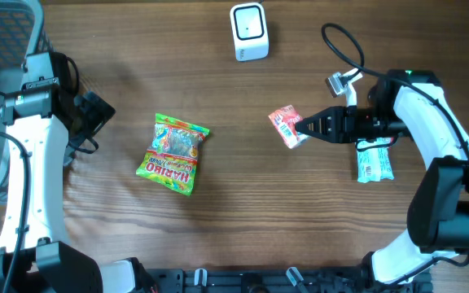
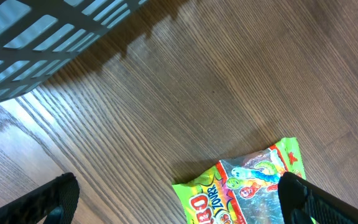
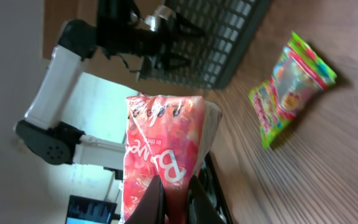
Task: Scan the item barcode
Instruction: 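Lift the red snack box with the right gripper and carry it right, then raise the red snack box with the right gripper to the white scanner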
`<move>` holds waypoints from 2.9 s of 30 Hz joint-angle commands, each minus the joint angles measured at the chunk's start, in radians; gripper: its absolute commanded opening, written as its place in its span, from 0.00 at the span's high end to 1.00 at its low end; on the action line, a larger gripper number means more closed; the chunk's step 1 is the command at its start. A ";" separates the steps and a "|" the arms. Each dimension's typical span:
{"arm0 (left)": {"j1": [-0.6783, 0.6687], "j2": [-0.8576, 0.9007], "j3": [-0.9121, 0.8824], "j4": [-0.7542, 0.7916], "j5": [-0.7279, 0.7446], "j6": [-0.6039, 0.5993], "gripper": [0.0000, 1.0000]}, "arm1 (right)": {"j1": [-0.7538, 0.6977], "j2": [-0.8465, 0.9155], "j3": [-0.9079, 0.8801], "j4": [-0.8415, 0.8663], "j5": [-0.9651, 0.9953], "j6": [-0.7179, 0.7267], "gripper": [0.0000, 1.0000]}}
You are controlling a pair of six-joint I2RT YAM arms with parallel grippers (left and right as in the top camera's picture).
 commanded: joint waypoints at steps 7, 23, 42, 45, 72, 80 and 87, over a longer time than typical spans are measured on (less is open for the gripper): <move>0.006 0.006 0.001 -0.001 0.005 -0.012 0.00 | 0.047 -0.025 -0.006 0.000 -0.147 -0.035 0.96; 0.006 0.006 0.001 -0.001 0.005 -0.012 0.00 | 0.096 -0.025 -0.006 0.069 -0.146 0.116 0.95; 0.006 0.006 0.001 -0.001 0.005 -0.012 0.00 | 0.214 -0.024 -0.043 1.007 0.939 1.168 0.96; 0.006 0.006 0.001 -0.001 0.005 -0.012 0.00 | 0.253 -0.024 -0.004 0.979 1.036 1.193 0.96; 0.006 0.006 0.001 -0.001 0.005 -0.012 0.00 | 0.558 0.014 0.766 0.651 2.037 1.046 0.96; 0.006 0.006 0.001 -0.001 0.005 -0.012 0.00 | 0.589 0.204 0.766 0.819 2.067 0.946 0.96; 0.006 0.006 0.001 -0.001 0.005 -0.012 0.00 | 0.589 0.373 0.766 0.954 2.102 0.818 0.96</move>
